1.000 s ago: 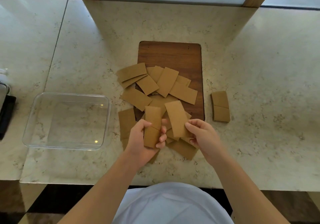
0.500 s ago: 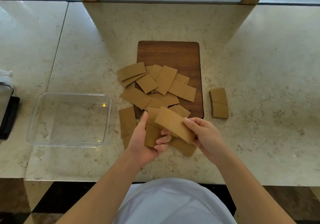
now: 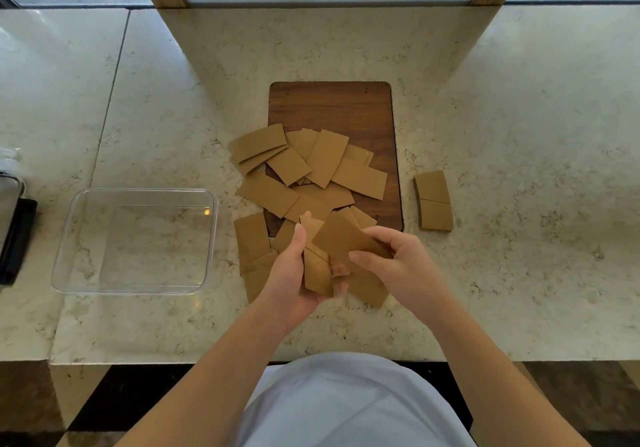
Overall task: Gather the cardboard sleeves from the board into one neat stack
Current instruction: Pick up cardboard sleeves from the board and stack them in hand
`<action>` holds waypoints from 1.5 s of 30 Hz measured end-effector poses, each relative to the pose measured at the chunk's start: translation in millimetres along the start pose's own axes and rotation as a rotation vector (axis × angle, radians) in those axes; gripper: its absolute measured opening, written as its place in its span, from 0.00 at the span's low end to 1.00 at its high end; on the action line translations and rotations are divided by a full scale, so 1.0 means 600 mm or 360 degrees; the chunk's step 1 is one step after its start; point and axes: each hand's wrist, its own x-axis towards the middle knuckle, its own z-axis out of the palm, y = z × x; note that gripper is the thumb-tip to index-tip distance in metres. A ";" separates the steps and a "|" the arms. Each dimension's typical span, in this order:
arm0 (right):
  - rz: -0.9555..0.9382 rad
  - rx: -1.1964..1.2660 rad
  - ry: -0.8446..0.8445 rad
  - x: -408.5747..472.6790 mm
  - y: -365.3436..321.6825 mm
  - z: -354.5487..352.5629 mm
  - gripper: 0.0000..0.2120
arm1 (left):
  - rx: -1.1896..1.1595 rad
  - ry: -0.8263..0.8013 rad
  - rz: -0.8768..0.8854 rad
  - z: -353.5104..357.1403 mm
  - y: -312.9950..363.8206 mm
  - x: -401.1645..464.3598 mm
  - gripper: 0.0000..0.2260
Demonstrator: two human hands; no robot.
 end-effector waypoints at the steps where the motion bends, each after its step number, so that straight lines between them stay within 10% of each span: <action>1: -0.0180 -0.0137 0.0098 -0.003 -0.002 0.003 0.11 | -0.0028 -0.0022 -0.0012 0.002 0.004 -0.001 0.19; 8: -0.0702 -0.0563 0.0331 -0.009 0.006 0.022 0.22 | -0.0118 -0.0395 -0.0283 0.000 0.007 -0.013 0.25; 17: -0.0082 -0.0352 -0.0063 0.011 0.044 0.034 0.33 | -0.0111 -0.0513 -0.0188 0.010 -0.008 -0.013 0.19; 22: 0.0083 -0.0060 -0.0448 0.022 0.046 0.013 0.15 | -0.0109 -0.0374 -0.0205 0.005 -0.013 -0.001 0.15; 28: 0.0302 -0.0490 0.0424 0.075 0.077 -0.012 0.09 | -0.0462 -0.0159 -0.0081 -0.029 -0.001 0.013 0.19; 33: 0.0366 -0.1236 0.0383 0.132 0.083 0.029 0.29 | -0.0454 -0.0146 -0.0051 -0.054 0.010 0.007 0.26; 45: 0.0392 -0.1556 0.0503 0.160 0.081 0.084 0.28 | -0.0388 0.0111 0.0060 -0.051 0.011 0.014 0.23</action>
